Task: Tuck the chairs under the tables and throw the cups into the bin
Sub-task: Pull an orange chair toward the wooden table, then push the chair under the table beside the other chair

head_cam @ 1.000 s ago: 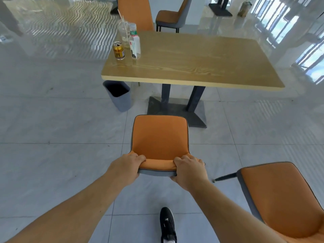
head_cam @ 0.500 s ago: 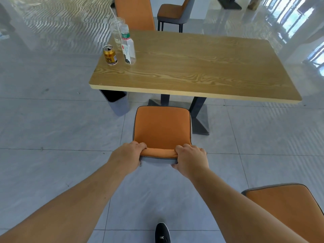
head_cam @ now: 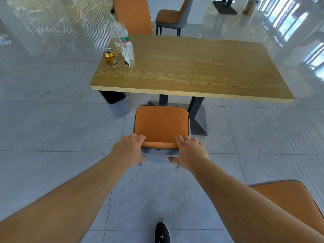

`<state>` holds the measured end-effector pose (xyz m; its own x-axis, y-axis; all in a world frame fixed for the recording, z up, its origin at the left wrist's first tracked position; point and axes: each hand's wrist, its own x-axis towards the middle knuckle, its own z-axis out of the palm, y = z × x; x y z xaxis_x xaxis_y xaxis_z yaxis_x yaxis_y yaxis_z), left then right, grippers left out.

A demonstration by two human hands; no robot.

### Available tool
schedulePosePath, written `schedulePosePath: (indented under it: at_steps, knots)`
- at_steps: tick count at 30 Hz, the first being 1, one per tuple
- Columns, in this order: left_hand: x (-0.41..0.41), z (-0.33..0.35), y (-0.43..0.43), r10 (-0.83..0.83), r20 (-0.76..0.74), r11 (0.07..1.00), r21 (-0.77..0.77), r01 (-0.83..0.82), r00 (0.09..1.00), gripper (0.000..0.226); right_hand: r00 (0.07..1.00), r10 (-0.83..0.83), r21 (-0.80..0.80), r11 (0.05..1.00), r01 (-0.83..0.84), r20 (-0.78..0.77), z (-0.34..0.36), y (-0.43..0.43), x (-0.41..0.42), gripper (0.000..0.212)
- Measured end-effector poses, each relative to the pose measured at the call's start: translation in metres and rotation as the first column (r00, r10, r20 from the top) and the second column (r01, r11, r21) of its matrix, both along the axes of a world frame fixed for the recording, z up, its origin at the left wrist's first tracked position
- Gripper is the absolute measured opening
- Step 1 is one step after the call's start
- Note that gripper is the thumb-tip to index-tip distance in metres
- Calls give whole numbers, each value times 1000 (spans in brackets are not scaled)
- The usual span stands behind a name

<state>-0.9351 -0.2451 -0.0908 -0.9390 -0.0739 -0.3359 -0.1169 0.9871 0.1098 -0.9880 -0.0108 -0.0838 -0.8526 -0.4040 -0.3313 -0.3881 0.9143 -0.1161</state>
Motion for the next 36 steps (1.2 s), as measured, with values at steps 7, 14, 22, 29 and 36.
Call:
schedulePosePath:
  at_steps: [7, 14, 22, 29, 36]
  knots:
    - [57, 88, 62, 106, -161, 960, 275, -58, 981, 81, 981, -62, -154, 988, 34, -181, 77, 66, 77, 83]
    - [122, 162, 191, -192, -276, 902, 328, 280, 942, 87, 909, -323, -160, 944, 289, -264, 158, 215, 217, 89]
    - [241, 201, 372, -393, -272, 818, 333, 469, 879, 99, 769, -530, -129, 843, 522, -358, 223, 401, 378, 82]
    - [314, 228, 559, -477, -351, 784, 243, 570, 806, 88, 681, -609, -200, 786, 585, -406, 243, 572, 481, 82]
    - [395, 202, 708, -513, -250, 800, 207, 563, 821, 90, 743, -577, -189, 815, 547, -339, 216, 715, 548, 84]
